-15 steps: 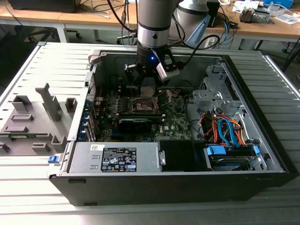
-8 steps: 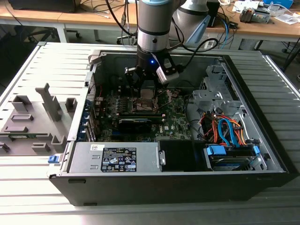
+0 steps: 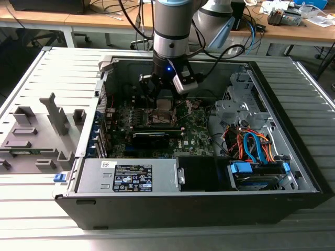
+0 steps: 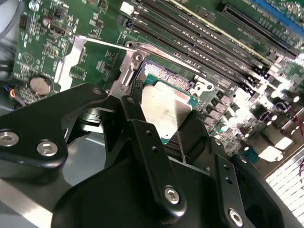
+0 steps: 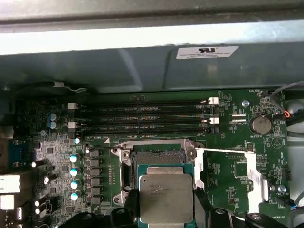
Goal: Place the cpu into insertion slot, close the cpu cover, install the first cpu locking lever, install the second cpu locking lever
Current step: 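Place the cpu into insertion slot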
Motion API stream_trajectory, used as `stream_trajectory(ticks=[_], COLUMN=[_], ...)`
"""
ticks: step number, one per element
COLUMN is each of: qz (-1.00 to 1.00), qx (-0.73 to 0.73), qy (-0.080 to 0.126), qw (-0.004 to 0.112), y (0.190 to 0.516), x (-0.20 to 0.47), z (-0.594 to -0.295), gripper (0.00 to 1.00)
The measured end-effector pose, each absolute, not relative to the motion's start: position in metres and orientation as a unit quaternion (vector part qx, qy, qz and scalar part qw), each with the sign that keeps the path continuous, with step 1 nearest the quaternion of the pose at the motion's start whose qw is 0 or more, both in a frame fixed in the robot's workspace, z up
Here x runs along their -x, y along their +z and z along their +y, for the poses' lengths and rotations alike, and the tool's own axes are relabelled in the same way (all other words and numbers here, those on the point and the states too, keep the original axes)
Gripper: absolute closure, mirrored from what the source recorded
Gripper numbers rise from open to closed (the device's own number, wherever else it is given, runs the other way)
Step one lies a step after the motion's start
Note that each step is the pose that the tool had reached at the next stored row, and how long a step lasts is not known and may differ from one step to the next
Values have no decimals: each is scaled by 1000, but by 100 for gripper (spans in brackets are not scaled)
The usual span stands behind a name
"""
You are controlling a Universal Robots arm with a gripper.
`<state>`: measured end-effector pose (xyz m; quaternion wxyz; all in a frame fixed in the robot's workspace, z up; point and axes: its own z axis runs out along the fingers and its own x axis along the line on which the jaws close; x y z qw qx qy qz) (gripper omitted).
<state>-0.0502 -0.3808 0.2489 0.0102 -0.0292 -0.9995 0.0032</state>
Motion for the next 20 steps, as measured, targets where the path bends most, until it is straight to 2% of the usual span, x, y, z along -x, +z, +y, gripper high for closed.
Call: stream_trajectory(ticks=[20], qz=[-978], qx=[209], qy=[3], qw=[10], y=[247], x=[50], z=[-381], gripper=[45])
